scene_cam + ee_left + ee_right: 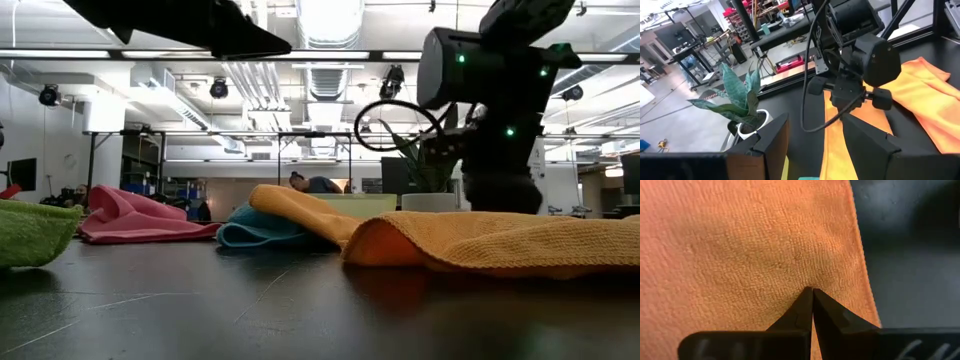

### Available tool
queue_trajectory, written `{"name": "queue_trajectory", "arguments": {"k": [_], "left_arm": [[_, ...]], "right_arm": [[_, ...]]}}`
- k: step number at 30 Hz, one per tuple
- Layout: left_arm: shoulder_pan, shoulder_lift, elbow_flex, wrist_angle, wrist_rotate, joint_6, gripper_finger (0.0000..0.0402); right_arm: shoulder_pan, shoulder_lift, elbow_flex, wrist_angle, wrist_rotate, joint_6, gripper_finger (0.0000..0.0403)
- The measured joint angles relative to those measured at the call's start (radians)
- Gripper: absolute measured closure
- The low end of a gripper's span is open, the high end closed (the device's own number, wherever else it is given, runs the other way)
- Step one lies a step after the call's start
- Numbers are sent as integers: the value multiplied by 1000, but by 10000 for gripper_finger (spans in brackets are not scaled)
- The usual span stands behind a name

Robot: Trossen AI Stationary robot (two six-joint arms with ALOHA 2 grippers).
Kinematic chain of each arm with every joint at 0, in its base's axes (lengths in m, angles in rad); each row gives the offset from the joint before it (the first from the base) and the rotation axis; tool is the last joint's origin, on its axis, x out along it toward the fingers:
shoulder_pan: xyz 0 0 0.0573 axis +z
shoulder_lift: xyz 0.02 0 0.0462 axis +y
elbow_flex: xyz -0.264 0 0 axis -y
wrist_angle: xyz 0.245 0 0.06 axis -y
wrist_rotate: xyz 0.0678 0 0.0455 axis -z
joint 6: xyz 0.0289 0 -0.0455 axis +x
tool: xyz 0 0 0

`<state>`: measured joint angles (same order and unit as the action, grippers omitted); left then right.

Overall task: Fold microfiber towels
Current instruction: Fold the top orange microfiber cloth

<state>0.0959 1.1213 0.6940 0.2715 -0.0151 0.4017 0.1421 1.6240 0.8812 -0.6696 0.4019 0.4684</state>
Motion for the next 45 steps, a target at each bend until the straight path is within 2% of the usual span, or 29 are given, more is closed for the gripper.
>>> {"name": "queue_trajectory", "arguments": {"k": [5,11,15,19,21,27,32,35,40,45], "left_arm": [[0,-6,-14,7,0,0,231],[0,-5,-15,3,0,-1,230],[0,-4,-19,3,0,-1,230],[0,-2,-33,7,0,-1,230],[0,-2,-33,9,0,-2,230],[0,-2,-33,9,0,-4,230],[0,-2,-33,10,0,-3,230],[0,-2,-33,15,0,-4,230],[0,-2,-33,13,0,-4,230],[0,-2,-36,13,0,-4,230]], "right_arm": [[-1,8,-5,-113,17,-129,394],[-5,-96,-9,-174,12,-117,394],[-7,-203,-11,-197,-5,90,394],[-37,-324,-31,-247,-164,362,386],[-42,-377,-54,-255,-211,468,374],[-42,-485,-109,-292,-220,685,320],[-79,-476,-111,-406,-203,807,264],[-111,-434,-111,-430,-198,819,236],[-176,-351,-112,-447,-255,732,211],[-243,-302,-112,-470,-330,613,208]]}}
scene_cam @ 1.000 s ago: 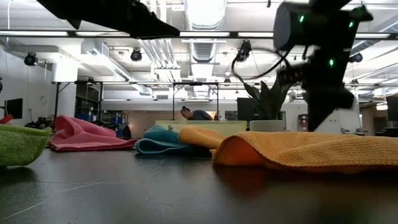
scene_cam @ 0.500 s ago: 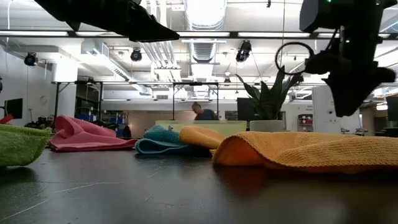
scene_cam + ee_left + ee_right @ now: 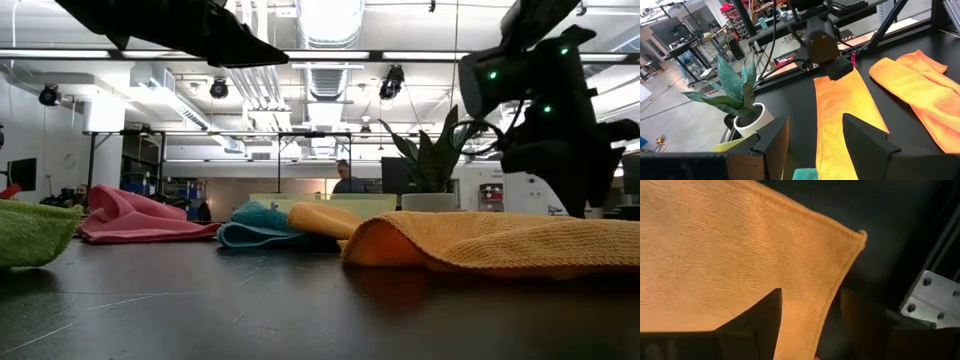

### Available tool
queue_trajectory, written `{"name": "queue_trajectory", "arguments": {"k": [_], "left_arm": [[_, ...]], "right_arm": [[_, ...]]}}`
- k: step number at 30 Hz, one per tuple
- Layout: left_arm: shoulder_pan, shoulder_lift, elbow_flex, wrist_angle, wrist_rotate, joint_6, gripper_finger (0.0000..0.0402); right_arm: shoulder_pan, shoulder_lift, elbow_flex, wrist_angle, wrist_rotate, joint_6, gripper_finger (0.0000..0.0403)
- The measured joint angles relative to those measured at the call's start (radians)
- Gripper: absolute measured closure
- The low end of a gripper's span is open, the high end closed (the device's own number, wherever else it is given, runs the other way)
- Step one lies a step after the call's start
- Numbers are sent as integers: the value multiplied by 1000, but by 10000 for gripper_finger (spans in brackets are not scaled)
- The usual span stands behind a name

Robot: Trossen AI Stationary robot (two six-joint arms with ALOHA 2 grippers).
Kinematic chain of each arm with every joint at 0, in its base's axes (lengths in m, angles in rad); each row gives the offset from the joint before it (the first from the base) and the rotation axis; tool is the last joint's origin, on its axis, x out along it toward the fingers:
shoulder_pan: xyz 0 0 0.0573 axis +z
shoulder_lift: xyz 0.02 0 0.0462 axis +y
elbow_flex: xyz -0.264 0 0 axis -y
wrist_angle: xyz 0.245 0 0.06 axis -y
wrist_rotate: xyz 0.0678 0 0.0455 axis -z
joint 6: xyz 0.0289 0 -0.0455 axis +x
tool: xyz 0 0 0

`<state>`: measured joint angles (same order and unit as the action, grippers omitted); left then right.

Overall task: Fold microfiber towels
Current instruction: Fold the top orange microfiber cloth

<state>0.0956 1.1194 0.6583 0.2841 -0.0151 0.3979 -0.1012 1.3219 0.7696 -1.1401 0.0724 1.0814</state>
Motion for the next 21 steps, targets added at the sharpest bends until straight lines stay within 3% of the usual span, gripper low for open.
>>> {"name": "queue_trajectory", "arguments": {"k": [6,13,21], "left_arm": [[0,0,-4,-3,0,1,230],[0,0,-5,0,0,1,230],[0,0,-5,0,0,5,230]], "right_arm": [[-92,25,-5,-2,-99,-120,208],[-180,38,-66,19,-99,-168,208],[-185,34,-117,330,-138,-173,209]]}}
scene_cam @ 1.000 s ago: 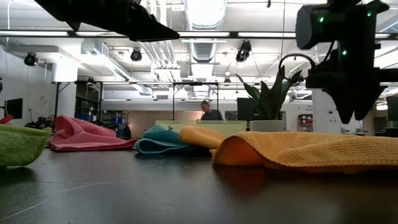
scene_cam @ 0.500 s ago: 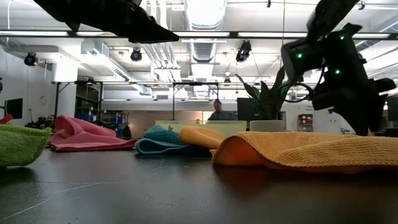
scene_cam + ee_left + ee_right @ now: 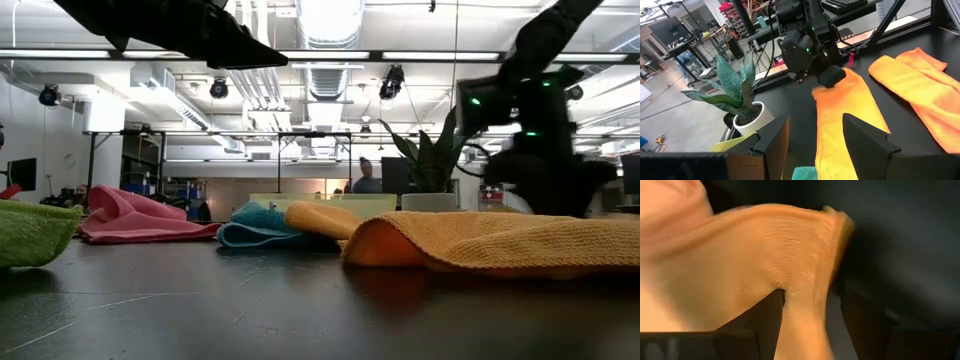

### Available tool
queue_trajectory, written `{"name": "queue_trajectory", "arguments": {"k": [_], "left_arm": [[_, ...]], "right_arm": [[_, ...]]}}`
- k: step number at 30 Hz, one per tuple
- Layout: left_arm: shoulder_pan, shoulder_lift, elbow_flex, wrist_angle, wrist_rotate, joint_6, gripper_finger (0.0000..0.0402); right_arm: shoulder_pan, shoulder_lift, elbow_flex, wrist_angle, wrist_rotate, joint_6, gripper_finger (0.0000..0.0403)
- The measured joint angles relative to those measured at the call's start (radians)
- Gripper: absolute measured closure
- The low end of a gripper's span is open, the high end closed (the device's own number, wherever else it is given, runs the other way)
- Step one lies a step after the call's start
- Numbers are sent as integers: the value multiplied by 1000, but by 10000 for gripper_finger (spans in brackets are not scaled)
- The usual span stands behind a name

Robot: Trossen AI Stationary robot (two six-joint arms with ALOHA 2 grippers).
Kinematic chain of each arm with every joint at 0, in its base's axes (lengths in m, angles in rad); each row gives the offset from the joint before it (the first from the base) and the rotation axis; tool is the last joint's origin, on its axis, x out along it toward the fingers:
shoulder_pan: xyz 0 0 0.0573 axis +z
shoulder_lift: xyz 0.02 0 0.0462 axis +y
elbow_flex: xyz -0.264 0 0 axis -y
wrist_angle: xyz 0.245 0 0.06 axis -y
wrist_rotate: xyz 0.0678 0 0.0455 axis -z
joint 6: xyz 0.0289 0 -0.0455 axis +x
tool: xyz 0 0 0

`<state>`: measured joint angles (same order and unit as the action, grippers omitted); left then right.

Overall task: Fold microfiber towels
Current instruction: Fold the top orange microfiber cloth

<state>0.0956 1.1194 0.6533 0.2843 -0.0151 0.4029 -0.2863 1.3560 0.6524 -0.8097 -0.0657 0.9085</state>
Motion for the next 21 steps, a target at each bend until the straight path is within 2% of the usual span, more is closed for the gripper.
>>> {"name": "queue_trajectory", "arguments": {"k": [5,11,21], "left_arm": [[0,0,0,-1,0,0,230],[0,0,-1,-1,0,-1,230],[0,0,-2,0,0,-2,230]], "right_arm": [[0,-5,39,16,4,-40,209],[-1,-6,78,-69,6,-98,209],[0,3,20,-34,-19,-163,209]]}}
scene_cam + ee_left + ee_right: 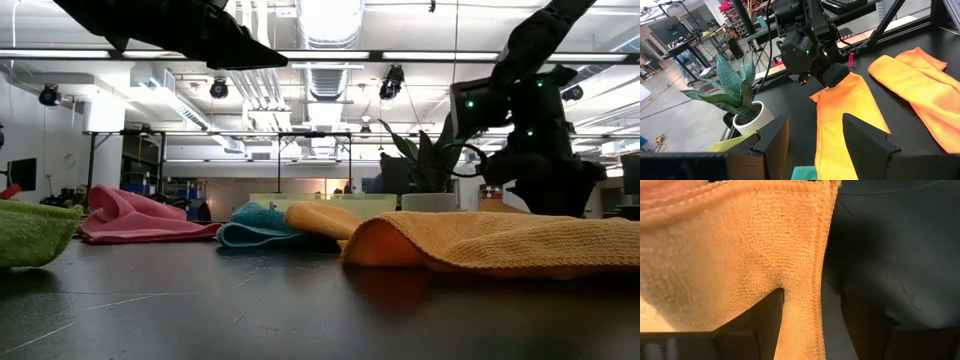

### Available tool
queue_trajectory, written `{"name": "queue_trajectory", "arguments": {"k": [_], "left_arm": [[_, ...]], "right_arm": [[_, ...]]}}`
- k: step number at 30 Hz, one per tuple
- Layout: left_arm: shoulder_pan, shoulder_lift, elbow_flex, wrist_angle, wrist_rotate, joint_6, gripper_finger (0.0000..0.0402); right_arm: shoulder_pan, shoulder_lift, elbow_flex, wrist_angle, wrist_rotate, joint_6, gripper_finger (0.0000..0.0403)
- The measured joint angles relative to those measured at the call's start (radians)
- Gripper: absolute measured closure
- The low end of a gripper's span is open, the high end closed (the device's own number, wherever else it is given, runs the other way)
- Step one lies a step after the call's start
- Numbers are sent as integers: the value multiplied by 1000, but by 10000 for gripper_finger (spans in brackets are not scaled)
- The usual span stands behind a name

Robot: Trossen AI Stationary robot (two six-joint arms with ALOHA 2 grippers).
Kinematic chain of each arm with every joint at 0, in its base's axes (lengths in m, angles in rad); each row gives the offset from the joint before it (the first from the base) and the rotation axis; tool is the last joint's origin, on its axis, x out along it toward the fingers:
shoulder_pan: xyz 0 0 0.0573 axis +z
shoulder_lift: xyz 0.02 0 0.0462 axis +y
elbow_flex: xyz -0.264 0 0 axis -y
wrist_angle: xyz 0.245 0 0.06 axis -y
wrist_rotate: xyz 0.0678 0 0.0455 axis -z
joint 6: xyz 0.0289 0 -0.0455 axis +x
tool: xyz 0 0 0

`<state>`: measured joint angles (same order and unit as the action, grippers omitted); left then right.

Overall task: Fold microfiber towels
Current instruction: Fold the top orange microfiber cloth

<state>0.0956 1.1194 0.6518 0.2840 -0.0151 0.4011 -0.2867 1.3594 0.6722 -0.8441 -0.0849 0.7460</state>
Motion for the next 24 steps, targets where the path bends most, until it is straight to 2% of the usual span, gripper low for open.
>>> {"name": "queue_trajectory", "arguments": {"k": [3,6,14,19,24], "left_arm": [[0,0,0,0,0,0,230],[0,0,0,0,0,0,230],[0,0,0,0,0,0,230],[0,0,0,-1,0,0,230],[0,0,0,0,0,0,230]], "right_arm": [[0,0,-22,35,-2,-15,217],[0,0,-26,76,-10,-29,244],[2,0,-32,157,-19,-49,383],[2,-35,-21,141,-8,-50,392],[22,-118,26,34,86,-20,393]]}}
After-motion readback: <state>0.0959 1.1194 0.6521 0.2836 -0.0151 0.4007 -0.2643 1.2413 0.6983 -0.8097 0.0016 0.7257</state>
